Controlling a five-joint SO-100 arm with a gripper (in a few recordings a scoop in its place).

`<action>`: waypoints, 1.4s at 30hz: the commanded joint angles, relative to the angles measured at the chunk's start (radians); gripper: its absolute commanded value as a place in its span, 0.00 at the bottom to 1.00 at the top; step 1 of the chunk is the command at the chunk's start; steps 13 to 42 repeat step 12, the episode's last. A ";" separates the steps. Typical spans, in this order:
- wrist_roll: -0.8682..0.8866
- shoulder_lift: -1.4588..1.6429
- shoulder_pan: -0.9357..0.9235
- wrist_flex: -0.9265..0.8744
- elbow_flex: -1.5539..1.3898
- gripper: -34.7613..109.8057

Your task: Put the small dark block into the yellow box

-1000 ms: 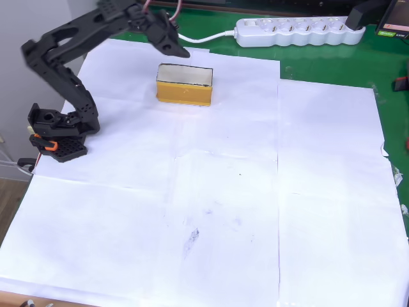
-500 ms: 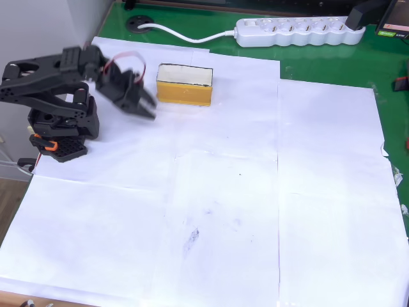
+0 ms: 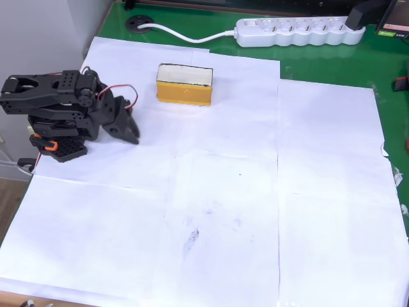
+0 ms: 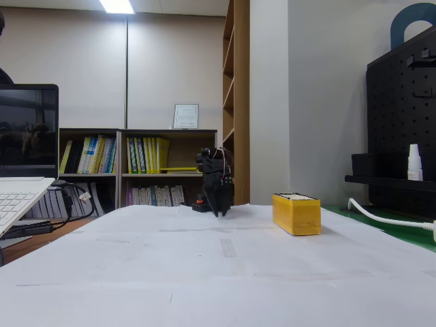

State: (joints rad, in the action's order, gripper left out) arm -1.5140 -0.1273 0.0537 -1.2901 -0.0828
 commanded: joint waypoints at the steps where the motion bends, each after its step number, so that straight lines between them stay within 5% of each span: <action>1: -0.015 -0.049 0.014 -0.086 -0.021 0.24; 7: -0.015 -0.060 0.006 -0.209 -0.021 0.24; 42: -0.012 -0.060 0.005 -0.210 -0.021 0.24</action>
